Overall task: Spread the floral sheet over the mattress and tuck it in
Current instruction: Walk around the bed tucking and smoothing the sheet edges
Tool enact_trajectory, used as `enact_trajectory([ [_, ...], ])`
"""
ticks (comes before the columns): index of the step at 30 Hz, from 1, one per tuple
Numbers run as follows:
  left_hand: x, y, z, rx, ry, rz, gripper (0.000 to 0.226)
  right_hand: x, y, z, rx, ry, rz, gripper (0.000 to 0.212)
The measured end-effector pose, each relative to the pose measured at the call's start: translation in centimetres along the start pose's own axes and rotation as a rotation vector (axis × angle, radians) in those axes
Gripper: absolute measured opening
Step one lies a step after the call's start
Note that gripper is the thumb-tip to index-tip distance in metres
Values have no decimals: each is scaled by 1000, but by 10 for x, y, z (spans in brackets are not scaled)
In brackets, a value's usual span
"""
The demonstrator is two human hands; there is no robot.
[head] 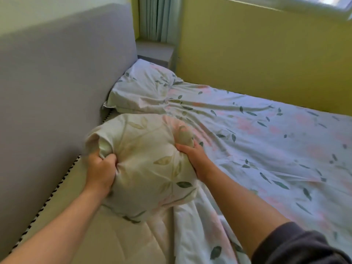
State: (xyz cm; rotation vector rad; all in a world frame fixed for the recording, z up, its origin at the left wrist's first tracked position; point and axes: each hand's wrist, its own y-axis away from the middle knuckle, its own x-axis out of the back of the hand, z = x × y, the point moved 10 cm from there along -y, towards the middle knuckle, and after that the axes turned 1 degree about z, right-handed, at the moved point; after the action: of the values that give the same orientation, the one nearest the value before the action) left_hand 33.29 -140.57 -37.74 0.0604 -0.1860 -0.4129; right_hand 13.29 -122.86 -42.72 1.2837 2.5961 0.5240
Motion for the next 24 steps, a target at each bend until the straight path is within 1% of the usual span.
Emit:
enact_trajectory([
  [1, -21, 19, 27, -56, 22, -35, 40, 26, 12, -20, 41, 9, 18, 29],
  [2, -47, 43, 55, -112, 45, -85, 60, 59, 30, -39, 75, 32, 54, 24],
  [3, -66, 56, 72, -151, 63, -127, 75, 83, 38, -52, 107, 40, 82, 21],
  [4, -95, 80, 94, -198, 88, -194, 78, 123, 57, -65, 122, 56, 129, 19],
  [6, -146, 115, 119, -265, 113, -277, 58, 196, 88, -79, 148, 85, 228, 19],
  [7, -171, 131, 124, -270, 95, -306, 49, 227, 102, -80, 160, 105, 266, 22],
  [9, -224, 159, 115, -250, 21, -385, 28, 284, 123, -73, 159, 187, 365, 35],
  [10, -257, 178, 101, -227, -43, -427, 16, 322, 132, -59, 130, 251, 439, 45],
  [11, -277, 187, 81, -172, -122, -464, 17, 345, 134, -45, 84, 330, 501, 57],
  [12, -301, 199, 47, -106, -216, -534, 29, 371, 139, -22, 4, 405, 569, 72],
  [13, -318, 208, 15, -35, -311, -625, 39, 389, 141, -1, -88, 490, 614, 87],
  [14, -333, 224, -29, 32, -408, -744, 41, 407, 143, 33, -201, 588, 624, 95],
  [15, -337, 237, -70, 90, -477, -856, 34, 414, 144, 63, -282, 678, 596, 95],
  [16, -334, 246, -107, 121, -537, -936, 23, 413, 145, 91, -342, 763, 545, 90],
  [17, -323, 253, -138, 152, -602, -976, 16, 403, 147, 115, -377, 818, 475, 87],
  [18, -308, 254, -173, 176, -678, -977, 17, 386, 146, 142, -405, 849, 390, 84],
  [20, -272, 244, -226, 201, -859, -936, 22, 348, 134, 185, -411, 902, 242, 81],
  [22, -234, 222, -267, 215, -1029, -847, 19, 309, 120, 222, -421, 1004, 145, 77],
  [24, -202, 199, -294, 246, -1055, -703, 22, 278, 107, 246, -438, 1125, 116, 74],
])
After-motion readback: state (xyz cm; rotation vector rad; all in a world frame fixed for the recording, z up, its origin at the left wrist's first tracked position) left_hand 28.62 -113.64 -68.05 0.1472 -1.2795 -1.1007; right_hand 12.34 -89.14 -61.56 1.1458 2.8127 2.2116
